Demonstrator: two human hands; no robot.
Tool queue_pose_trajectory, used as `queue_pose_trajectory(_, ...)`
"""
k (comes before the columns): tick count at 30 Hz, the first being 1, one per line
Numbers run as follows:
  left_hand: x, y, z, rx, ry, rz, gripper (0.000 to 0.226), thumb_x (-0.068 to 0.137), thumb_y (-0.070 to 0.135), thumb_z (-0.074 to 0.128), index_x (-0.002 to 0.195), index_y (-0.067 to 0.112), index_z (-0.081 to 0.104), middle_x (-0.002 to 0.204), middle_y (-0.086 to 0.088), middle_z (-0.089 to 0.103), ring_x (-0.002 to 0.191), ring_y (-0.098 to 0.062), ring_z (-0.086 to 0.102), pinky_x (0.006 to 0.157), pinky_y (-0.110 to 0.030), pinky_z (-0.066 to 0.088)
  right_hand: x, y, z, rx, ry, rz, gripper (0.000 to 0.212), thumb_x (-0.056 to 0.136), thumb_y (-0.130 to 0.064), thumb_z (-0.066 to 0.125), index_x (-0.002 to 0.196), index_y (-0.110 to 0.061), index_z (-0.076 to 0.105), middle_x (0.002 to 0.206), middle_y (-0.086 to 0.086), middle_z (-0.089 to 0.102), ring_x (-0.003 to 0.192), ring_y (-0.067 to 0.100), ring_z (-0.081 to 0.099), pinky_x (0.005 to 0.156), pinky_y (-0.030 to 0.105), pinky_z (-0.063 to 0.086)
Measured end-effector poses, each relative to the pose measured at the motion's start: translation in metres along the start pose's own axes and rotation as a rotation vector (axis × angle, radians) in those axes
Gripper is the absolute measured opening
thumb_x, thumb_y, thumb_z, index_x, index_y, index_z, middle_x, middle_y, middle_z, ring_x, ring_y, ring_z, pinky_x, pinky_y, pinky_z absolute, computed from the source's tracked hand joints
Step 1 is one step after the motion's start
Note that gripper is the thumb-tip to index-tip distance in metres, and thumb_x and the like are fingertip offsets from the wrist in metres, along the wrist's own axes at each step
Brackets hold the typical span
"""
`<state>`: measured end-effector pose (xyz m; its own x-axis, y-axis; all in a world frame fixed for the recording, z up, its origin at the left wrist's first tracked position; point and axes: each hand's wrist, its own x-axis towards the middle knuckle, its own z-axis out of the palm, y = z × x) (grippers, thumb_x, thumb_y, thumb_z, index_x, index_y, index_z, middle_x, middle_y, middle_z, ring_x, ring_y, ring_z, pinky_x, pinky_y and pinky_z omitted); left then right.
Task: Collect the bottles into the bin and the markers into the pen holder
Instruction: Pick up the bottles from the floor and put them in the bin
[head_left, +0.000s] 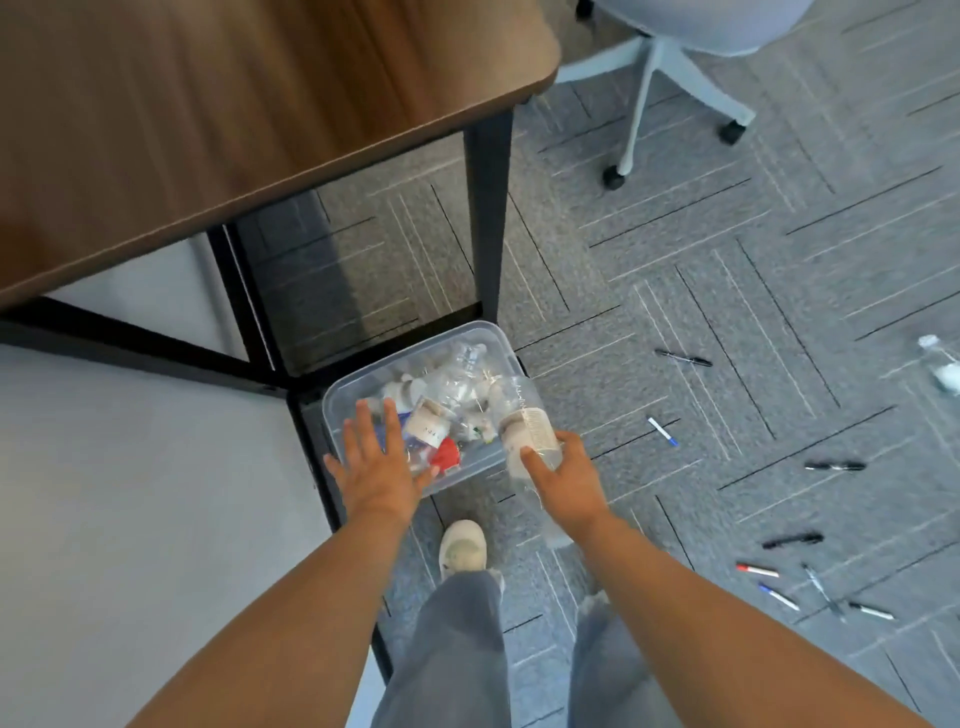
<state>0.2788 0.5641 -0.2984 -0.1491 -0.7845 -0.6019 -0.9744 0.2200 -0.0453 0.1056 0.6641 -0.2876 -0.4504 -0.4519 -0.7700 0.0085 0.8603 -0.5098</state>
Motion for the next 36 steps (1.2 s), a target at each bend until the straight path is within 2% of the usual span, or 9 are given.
queue_pose_trajectory(6,-0.003,-0.049,0.012,-0.187,-0.143,-0.116,0.067,0.092,0.036,0.049,0.148,0.019,0.015,0.157,-0.011,0.007,0.140,-0.032,0.021,0.110,-0.043,0.031,0.010,-0.019,0.025,-0.021,0.033,0.064,0.063,0.091,-0.039,0.054,0.139,-0.008,0.028,0.133,0.019,0.047,0.119,0.036,0.051,0.092,0.038,0.043)
queue_pose_trajectory(8,-0.011,-0.061,0.018,-0.216,-0.191,-0.115,0.059,0.093,0.033,0.049,0.144,0.018,0.025,0.153,-0.010,0.017,0.136,-0.031,0.028,0.105,-0.041,0.036,0.011,-0.025,0.039,0.008,0.041,0.060,0.068,0.091,-0.043,0.053,0.142,-0.008,0.025,0.138,0.019,0.042,0.123,0.037,0.047,0.099,0.043,0.042)
queue_pose_trajectory(12,-0.017,-0.074,0.022,-0.232,-0.235,-0.098,0.053,0.093,0.030,0.048,0.141,0.015,0.031,0.148,-0.009,0.026,0.133,-0.028,0.032,0.103,-0.039,0.037,0.011,-0.037,0.055,0.010,0.015,0.051,0.072,0.095,-0.042,0.046,0.150,-0.011,0.012,0.154,0.016,0.021,0.139,0.036,0.028,0.110,0.046,0.031)
queue_pose_trajectory(14,-0.015,-0.074,0.022,-0.229,-0.244,-0.081,0.052,0.093,0.029,0.048,0.141,0.016,0.033,0.147,-0.008,0.027,0.132,-0.027,0.033,0.104,-0.039,0.038,0.010,-0.036,0.056,0.015,-0.001,0.049,0.071,0.096,-0.040,0.044,0.150,-0.012,0.009,0.156,0.015,0.019,0.141,0.036,0.026,0.111,0.046,0.029)
queue_pose_trajectory(22,-0.001,-0.046,0.001,-0.273,-0.214,0.068,0.043,0.094,0.027,0.047,0.136,0.016,0.042,0.139,-0.009,0.041,0.125,-0.027,0.044,0.100,-0.039,0.044,0.000,-0.011,0.039,0.006,0.014,0.158,0.060,0.097,-0.029,0.046,0.147,-0.014,0.016,0.140,0.020,0.046,0.127,0.037,0.046,0.100,0.043,0.041)
queue_pose_trajectory(26,-0.007,-0.033,-0.009,-0.259,-0.211,0.102,0.028,0.096,0.025,0.044,0.120,0.015,0.054,0.122,-0.006,0.057,0.103,-0.023,0.058,0.082,-0.034,0.048,-0.009,-0.003,0.032,-0.052,-0.069,0.197,0.048,0.096,-0.028,0.049,0.139,-0.011,0.035,0.128,0.019,0.056,0.115,0.032,0.055,0.090,0.035,0.045)
queue_pose_trajectory(30,-0.019,-0.011,-0.023,-0.194,-0.150,0.162,0.021,0.098,0.024,0.041,0.103,0.012,0.058,0.107,-0.008,0.065,0.082,-0.021,0.055,0.064,-0.029,0.044,-0.020,0.000,0.015,-0.058,-0.072,0.135,0.032,0.095,-0.027,0.048,0.123,-0.011,0.052,0.105,0.011,0.064,0.085,0.022,0.060,0.068,0.026,0.048)
queue_pose_trajectory(33,-0.029,0.019,-0.033,-0.201,-0.115,0.221,0.020,0.097,0.022,0.043,0.099,0.011,0.059,0.102,-0.010,0.066,0.080,-0.022,0.053,0.070,-0.034,0.048,-0.030,0.010,-0.011,0.001,-0.021,0.097,0.026,0.095,-0.026,0.049,0.115,-0.012,0.056,0.092,0.006,0.063,0.066,0.015,0.056,0.053,0.023,0.043)
queue_pose_trajectory(36,-0.043,0.063,-0.040,-0.162,-0.081,0.307,0.021,0.095,0.020,0.042,0.100,0.010,0.060,0.102,-0.011,0.066,0.089,-0.028,0.059,0.075,-0.036,0.049,-0.039,0.035,-0.046,0.079,0.050,0.089,0.023,0.095,-0.025,0.049,0.111,-0.010,0.058,0.092,0.006,0.062,0.072,0.019,0.056,0.062,0.024,0.042)
